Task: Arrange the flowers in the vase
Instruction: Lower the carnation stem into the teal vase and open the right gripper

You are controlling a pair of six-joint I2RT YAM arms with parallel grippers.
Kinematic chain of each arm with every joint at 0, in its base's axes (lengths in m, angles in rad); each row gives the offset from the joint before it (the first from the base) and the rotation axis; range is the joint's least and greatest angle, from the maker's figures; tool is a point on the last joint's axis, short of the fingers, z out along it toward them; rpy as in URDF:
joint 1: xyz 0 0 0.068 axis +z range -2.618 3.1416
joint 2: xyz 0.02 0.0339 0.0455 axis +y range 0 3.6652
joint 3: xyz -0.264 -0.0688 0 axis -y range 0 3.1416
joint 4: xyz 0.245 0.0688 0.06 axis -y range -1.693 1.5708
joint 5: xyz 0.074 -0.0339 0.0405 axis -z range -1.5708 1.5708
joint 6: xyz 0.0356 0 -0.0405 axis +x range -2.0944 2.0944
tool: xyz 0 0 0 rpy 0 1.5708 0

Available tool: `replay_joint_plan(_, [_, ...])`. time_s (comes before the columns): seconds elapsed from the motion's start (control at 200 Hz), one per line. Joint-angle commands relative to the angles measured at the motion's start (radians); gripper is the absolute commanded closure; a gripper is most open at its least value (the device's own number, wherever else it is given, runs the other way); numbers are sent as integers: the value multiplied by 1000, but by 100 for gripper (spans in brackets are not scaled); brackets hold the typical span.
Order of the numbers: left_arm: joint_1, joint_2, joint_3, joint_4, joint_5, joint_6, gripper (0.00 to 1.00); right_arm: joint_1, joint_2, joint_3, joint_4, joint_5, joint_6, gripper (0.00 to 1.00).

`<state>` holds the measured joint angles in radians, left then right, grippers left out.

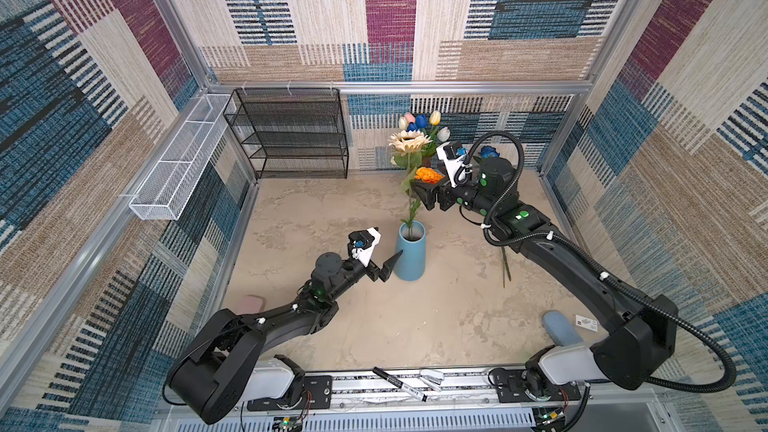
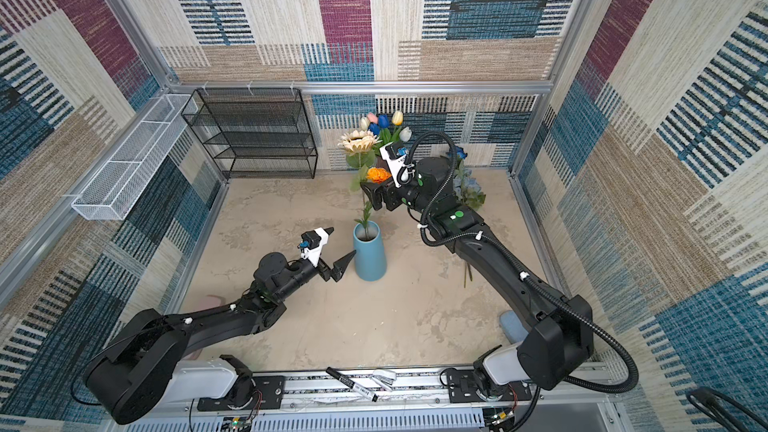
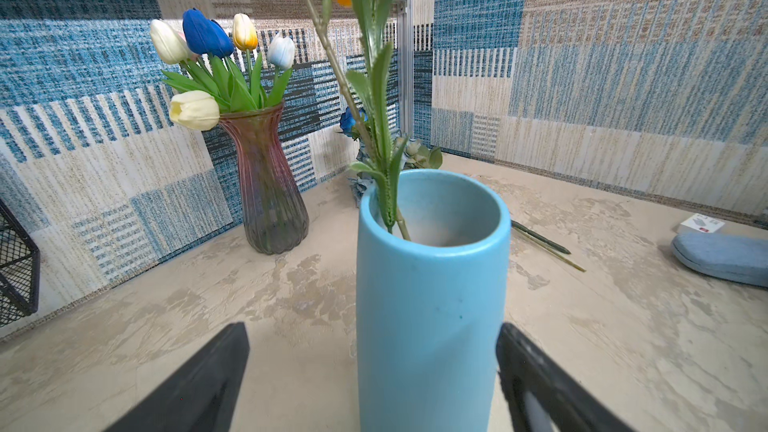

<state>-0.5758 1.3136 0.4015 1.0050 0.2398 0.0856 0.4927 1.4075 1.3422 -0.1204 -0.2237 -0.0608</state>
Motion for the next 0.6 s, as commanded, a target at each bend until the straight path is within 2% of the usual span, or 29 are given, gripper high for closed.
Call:
replay_joint_plan(0.0, [1, -10, -2, 27, 0, 26, 4, -21, -29, 28, -4, 61, 17, 1])
replay_joint_plan(0.185, [1, -20, -3, 15, -2, 32, 4, -104, -74, 45, 16, -6, 59, 0])
replay_joint_plan(0.276, [1, -25, -6, 14, -5, 34, 4, -149, -90, 47, 9, 36, 81, 0])
replay_joint_plan(0.356, [1, -30, -6, 9, -5, 35, 4, -233, -114, 26, 22, 47, 136, 1])
replay_joint_plan(0.526, [1, -31, -3, 6, -2, 37, 4, -435, -136, -57, 62, 54, 224, 8])
replay_joint_plan(0.596, [1, -30, -3, 8, -2, 37, 4, -518, -97, -81, 47, 41, 250, 17])
